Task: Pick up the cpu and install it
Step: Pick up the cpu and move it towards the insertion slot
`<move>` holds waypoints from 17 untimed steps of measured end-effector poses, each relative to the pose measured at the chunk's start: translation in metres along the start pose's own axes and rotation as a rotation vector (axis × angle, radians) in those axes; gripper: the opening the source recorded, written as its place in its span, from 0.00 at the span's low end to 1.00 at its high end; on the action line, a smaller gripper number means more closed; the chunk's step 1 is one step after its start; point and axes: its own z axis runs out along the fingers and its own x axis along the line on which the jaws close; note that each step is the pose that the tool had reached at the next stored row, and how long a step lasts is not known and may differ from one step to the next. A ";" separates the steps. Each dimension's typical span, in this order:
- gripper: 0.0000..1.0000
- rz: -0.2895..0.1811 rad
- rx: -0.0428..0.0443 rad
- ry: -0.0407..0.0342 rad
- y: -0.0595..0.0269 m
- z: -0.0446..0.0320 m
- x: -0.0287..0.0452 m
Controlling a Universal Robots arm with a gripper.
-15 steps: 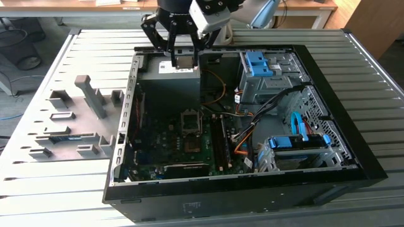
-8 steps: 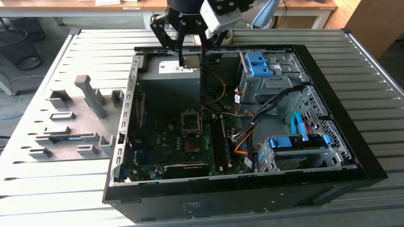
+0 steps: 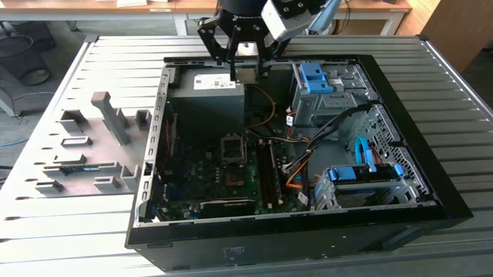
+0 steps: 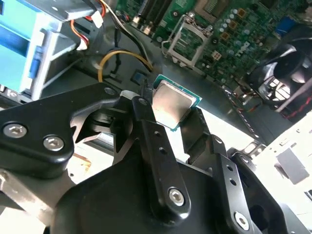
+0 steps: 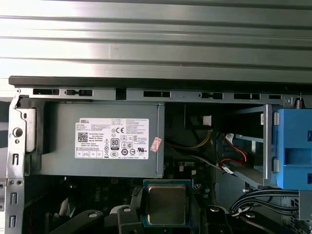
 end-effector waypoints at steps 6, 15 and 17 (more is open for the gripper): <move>0.47 0.000 0.0001 0.0010 -0.0002 0.0001 -0.0134; 0.47 0.000 0.0001 0.0011 -0.0020 0.0001 -0.0147; 0.47 0.000 0.0000 0.0010 -0.0048 0.0000 -0.0146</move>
